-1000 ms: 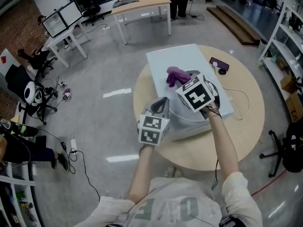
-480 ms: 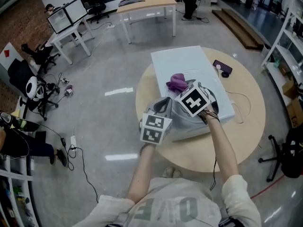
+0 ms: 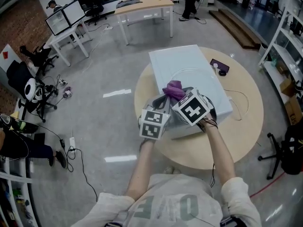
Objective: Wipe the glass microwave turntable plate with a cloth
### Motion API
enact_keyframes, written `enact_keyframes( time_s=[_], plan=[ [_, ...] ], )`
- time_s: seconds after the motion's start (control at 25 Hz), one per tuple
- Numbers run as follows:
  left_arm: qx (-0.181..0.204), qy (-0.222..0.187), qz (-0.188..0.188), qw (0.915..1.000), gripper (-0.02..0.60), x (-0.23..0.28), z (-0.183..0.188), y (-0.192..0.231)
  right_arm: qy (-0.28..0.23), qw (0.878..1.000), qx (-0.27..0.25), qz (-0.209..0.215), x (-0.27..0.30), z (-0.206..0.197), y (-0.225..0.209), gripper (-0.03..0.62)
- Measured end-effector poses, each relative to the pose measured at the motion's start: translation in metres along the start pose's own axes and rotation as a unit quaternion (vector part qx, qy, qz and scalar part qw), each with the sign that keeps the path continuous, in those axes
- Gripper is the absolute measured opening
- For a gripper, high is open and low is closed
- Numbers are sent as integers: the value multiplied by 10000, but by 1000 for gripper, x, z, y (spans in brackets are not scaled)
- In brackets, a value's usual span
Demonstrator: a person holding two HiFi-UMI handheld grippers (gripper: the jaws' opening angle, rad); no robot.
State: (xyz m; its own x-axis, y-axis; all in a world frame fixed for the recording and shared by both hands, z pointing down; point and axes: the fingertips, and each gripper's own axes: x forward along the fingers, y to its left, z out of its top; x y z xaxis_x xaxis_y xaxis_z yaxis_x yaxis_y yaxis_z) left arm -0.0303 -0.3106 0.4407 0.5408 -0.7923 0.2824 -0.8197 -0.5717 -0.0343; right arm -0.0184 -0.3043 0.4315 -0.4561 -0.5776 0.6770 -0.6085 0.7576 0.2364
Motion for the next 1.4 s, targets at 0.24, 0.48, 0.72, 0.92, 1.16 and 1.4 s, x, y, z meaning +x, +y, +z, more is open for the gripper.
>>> enact_keyframes(
  time_s=[0.24, 0.48, 0.72, 0.92, 1.16, 1.4],
  plan=[
    [-4, -28, -21, 10000, 2, -1, 0, -1, -20, 9999, -35, -121, -6, -1, 10, 48],
    [-27, -22, -54, 10000, 2, 2, 3, -4, -102, 9993, -54, -346, -14, 3, -14, 49],
    [9, -5, -78, 10000, 2, 1, -2, -6, -270, 9956, 95, -890, -17, 19, -77, 48],
    [28, 15, -60, 10000, 2, 2, 0, -7, -77, 9929, 104, -1186, 3, 19, -116, 48],
    [26, 11, -57, 10000, 2, -1, -1, -7, 189, 9945, 116, -1021, 25, 1, -114, 48],
    [47, 32, -17, 10000, 2, -1, -2, -3, 223, 9962, -20, -843, 15, -7, -88, 48]
  ],
)
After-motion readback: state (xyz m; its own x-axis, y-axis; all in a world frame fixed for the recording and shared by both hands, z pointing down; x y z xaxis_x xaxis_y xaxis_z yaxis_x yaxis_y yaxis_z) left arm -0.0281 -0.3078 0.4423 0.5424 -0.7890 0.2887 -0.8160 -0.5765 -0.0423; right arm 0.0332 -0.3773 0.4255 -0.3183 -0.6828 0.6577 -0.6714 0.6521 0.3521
